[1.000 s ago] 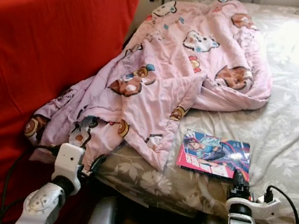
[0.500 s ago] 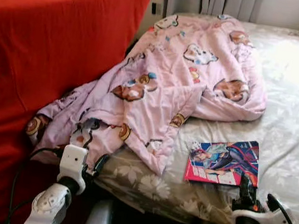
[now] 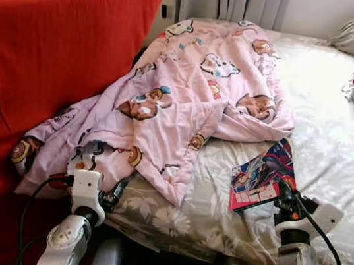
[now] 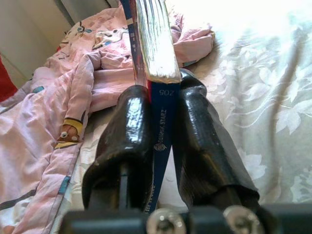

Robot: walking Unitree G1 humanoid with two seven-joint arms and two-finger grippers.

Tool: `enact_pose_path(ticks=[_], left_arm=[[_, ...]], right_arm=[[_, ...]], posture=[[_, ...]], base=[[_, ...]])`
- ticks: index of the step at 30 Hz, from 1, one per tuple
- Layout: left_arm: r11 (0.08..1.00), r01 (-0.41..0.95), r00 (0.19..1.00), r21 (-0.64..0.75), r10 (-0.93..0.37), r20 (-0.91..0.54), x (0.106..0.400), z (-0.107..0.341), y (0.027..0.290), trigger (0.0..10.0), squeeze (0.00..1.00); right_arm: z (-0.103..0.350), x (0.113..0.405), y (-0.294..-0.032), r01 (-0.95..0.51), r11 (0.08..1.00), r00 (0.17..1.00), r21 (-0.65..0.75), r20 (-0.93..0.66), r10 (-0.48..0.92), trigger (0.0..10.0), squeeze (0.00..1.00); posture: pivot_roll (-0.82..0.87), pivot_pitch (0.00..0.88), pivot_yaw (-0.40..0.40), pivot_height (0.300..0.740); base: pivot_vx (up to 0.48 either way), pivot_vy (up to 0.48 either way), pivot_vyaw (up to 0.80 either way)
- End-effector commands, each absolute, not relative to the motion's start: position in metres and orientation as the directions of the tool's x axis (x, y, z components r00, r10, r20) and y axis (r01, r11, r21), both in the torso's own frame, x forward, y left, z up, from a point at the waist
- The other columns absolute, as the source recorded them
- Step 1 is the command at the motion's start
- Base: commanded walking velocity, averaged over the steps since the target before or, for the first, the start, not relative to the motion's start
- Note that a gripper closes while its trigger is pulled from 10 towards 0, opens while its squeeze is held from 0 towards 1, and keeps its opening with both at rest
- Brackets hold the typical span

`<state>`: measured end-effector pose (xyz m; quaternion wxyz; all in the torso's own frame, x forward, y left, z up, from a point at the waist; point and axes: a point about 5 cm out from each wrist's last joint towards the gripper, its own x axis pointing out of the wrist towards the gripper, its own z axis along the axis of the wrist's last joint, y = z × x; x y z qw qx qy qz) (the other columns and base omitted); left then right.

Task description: Clean up the room

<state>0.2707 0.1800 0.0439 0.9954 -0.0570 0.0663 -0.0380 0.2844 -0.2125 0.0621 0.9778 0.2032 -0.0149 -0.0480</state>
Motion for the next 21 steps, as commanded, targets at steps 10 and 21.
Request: enact_pose_path(ticks=[10, 21], left_arm=[[0.992, 0.019, 0.989, -0.126, -0.037, -0.142, 0.265, 0.033, 0.185, 10.0, 0.0], [0.992, -0.001, 0.988, -0.125, -0.018, -0.156, 0.263, 0.027, 0.187, 10.0, 0.0]], right_arm=[[0.072, 0.288, -0.204, 0.049, 0.938, 0.997, 0.343, 0.035, -0.065, 10.0, 0.0], [0.06, 0.286, -0.203, 0.061, 0.942, 0.998, 0.33, -0.026, -0.055, 10.0, 0.0]], posture=[[0.13, 0.004, -0.039, 0.647], [0.13, 0.0, -0.042, 0.706]], base=[[0.0, 0.0, 0.0], [0.0, 0.0, 0.0]])
